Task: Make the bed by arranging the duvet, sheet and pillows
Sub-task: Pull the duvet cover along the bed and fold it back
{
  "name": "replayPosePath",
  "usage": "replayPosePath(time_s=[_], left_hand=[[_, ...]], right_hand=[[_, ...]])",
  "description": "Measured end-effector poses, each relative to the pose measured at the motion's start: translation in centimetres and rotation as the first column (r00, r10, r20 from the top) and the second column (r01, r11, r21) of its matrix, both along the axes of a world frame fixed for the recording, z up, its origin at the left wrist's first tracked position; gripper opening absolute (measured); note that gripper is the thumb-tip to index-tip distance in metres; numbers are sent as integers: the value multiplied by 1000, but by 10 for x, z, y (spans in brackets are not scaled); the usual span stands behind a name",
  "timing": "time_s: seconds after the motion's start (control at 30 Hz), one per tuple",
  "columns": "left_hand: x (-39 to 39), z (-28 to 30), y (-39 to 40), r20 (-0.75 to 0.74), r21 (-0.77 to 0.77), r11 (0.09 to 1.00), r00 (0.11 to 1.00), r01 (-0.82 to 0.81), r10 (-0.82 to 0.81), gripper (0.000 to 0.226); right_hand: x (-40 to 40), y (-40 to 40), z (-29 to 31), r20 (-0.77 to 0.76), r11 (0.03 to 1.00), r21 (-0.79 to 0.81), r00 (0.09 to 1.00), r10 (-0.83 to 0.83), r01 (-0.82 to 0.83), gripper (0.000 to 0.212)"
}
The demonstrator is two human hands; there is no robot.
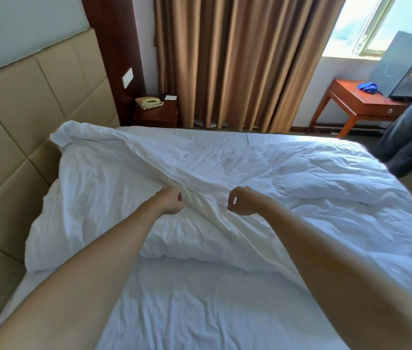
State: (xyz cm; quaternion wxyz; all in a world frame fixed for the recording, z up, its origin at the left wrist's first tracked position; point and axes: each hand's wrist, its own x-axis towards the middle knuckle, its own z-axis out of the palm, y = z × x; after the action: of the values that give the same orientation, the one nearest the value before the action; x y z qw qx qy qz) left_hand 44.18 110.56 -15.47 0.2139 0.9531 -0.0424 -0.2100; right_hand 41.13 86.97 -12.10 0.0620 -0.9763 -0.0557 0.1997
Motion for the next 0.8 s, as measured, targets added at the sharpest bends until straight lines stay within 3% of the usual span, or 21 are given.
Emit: replayPosePath(time_s=[0.2,0.37,0.6,0.8], left_hand=[[-61,-1,-129,-31,5,997,997,76,-75,13],[-84,-9,-184,-63,17,995,993,99,-98,18],[-77,-30,-248,-115,84,983,982,161,-151,9],[-55,-43,-326,-81,5,972,969,233,-232,21]], right_hand=[[-60,-128,-13,-83,998,-18,995,-55,54,27],[-82,-190,-29,-126,995,24,987,-96,100,22],[-90,-246,-50,-195,984,53,968,-156,169,26],[-77,-314,-48,-169,974,-1,960,-222,225,25]])
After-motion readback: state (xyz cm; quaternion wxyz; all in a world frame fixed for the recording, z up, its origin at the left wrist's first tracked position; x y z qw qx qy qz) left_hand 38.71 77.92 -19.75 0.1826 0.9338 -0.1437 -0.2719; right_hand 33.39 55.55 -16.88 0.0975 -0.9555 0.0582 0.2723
